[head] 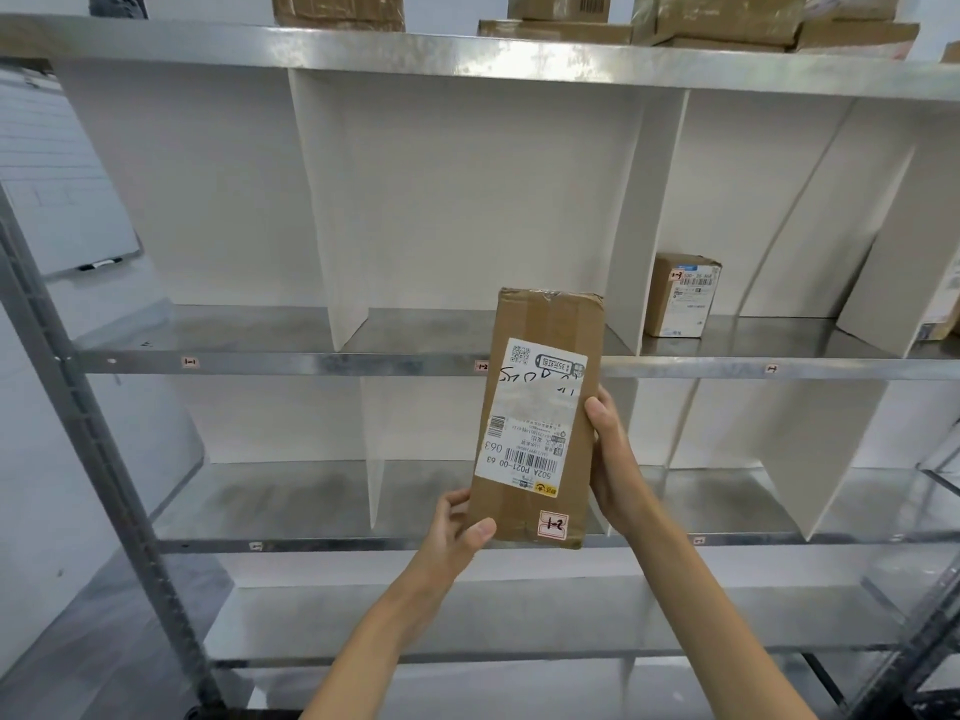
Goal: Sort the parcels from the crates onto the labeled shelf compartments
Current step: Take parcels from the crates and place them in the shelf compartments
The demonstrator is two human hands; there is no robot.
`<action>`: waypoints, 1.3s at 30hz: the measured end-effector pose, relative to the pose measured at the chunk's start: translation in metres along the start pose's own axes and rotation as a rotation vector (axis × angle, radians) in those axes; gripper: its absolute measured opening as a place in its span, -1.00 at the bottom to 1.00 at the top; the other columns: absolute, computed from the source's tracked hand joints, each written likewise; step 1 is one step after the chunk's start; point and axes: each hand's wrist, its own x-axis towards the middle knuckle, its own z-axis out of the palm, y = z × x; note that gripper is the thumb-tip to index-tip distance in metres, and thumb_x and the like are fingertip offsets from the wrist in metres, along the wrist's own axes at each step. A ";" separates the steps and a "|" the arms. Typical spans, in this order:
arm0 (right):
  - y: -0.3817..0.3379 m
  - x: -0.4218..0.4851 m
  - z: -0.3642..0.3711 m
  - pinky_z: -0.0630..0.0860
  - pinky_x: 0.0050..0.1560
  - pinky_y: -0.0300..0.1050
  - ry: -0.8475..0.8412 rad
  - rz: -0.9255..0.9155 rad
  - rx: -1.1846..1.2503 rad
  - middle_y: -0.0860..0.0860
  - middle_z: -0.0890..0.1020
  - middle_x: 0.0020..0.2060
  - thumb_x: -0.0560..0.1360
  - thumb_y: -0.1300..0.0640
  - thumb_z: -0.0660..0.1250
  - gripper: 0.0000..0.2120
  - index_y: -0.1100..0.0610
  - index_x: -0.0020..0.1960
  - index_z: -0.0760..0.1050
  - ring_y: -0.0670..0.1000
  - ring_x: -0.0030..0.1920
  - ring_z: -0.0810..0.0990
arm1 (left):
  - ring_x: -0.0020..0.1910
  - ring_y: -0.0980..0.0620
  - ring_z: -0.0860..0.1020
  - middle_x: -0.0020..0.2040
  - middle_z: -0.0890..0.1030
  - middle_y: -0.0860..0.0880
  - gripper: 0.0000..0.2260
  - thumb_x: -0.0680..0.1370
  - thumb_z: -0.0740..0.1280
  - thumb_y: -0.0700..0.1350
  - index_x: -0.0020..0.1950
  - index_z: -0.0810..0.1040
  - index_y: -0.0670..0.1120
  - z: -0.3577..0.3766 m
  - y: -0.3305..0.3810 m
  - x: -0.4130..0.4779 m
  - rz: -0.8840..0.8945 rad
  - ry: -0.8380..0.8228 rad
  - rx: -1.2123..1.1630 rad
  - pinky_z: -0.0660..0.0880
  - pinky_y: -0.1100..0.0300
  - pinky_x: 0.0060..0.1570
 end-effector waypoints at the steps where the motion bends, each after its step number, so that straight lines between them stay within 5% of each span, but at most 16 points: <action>1: 0.001 0.001 0.001 0.40 0.29 0.25 0.001 -0.001 0.008 -0.02 0.49 0.31 0.27 -0.39 0.30 -0.21 -0.11 0.40 0.24 0.06 0.29 0.49 | 0.28 0.14 0.44 0.26 0.48 0.08 -0.24 0.19 0.38 0.35 0.30 0.23 0.14 0.000 0.001 -0.001 0.007 0.011 -0.015 0.33 0.16 0.28; 5: 0.004 0.002 0.005 0.50 0.10 0.00 0.028 -0.014 0.059 -0.04 0.49 0.30 0.24 -0.38 0.28 -0.19 -0.12 0.42 0.22 0.01 0.26 0.50 | 0.34 0.04 0.39 0.32 0.45 0.05 -0.02 0.07 0.40 0.49 0.39 0.15 0.19 0.004 0.005 -0.002 0.006 0.028 -0.098 0.29 -0.05 0.39; 10: 0.005 0.000 0.013 0.46 -0.13 -0.19 0.110 -0.024 0.161 -0.08 0.57 0.14 0.18 -0.36 0.28 -0.15 -0.07 0.41 0.24 -0.05 0.12 0.55 | 0.38 0.07 0.36 0.35 0.47 0.08 0.01 0.05 0.40 0.50 0.42 0.24 0.18 0.019 0.009 0.006 -0.011 0.016 -0.393 0.22 -0.21 0.38; 17: 0.009 -0.001 0.007 0.51 -0.03 -0.08 0.140 0.009 0.230 0.03 0.52 0.27 0.21 -0.36 0.33 -0.06 -0.01 0.47 0.14 0.06 0.25 0.52 | 0.33 -0.05 0.45 0.30 0.51 -0.06 -0.10 0.08 0.49 0.39 0.35 0.38 0.10 0.025 0.022 0.013 0.069 0.030 -0.545 0.27 -0.32 0.31; 21: -0.001 0.006 -0.009 0.36 0.31 0.25 0.006 0.045 0.141 -0.03 0.48 0.32 0.15 -0.45 0.39 0.03 -0.11 0.49 0.09 0.10 0.31 0.45 | 0.27 -0.09 0.50 0.24 0.56 -0.11 -0.12 0.06 0.50 0.38 0.31 0.43 0.08 0.021 0.026 0.013 0.098 0.070 -0.526 0.36 -0.27 0.28; 26: -0.039 0.023 -0.043 0.39 0.26 0.21 -0.106 0.034 0.116 -0.04 0.58 0.11 0.24 -0.46 0.33 -0.14 0.02 0.39 0.36 0.05 0.18 0.51 | 0.27 -0.10 0.51 0.25 0.54 -0.11 -0.09 0.08 0.48 0.40 0.34 0.38 0.06 0.009 0.027 0.012 0.107 0.072 -0.447 0.41 -0.20 0.26; 29: -0.055 0.033 -0.058 0.46 0.06 0.08 -0.176 0.020 0.087 -0.13 0.62 -0.17 0.44 -0.37 0.17 -0.45 0.02 0.20 0.43 -0.11 -0.15 0.60 | 0.26 -0.08 0.52 0.25 0.55 -0.10 -0.10 0.12 0.46 0.41 0.36 0.35 0.06 0.005 0.026 0.013 0.127 0.056 -0.384 0.41 -0.21 0.26; 31: -0.059 0.037 -0.063 0.49 -0.02 0.01 -0.184 0.046 0.052 -0.12 0.60 -0.23 0.50 -0.28 0.11 -0.46 0.08 0.27 0.40 -0.13 -0.23 0.59 | 0.25 -0.08 0.52 0.25 0.54 -0.09 -0.10 0.14 0.44 0.42 0.37 0.33 0.06 0.003 0.027 0.013 0.145 0.051 -0.342 0.43 -0.19 0.24; 35: -0.054 0.032 -0.062 0.58 -0.12 -0.06 -0.121 0.025 0.072 -0.05 0.63 -0.14 0.35 -0.33 0.31 -0.28 0.14 0.32 0.39 -0.04 -0.14 0.63 | 0.31 -0.04 0.47 0.29 0.52 -0.03 -0.05 0.12 0.42 0.46 0.41 0.30 0.10 0.000 0.030 0.014 0.164 0.069 -0.378 0.49 -0.08 0.20; 39: -0.038 0.024 -0.046 0.59 0.03 0.17 0.071 0.022 0.247 0.17 0.53 0.25 0.16 -0.42 0.43 -0.05 0.03 0.41 0.31 0.18 0.17 0.58 | 0.46 0.05 0.24 0.50 0.23 0.09 0.17 0.07 0.43 0.47 0.52 -0.08 0.19 0.010 0.036 0.019 0.215 0.120 -0.408 0.35 -0.14 0.33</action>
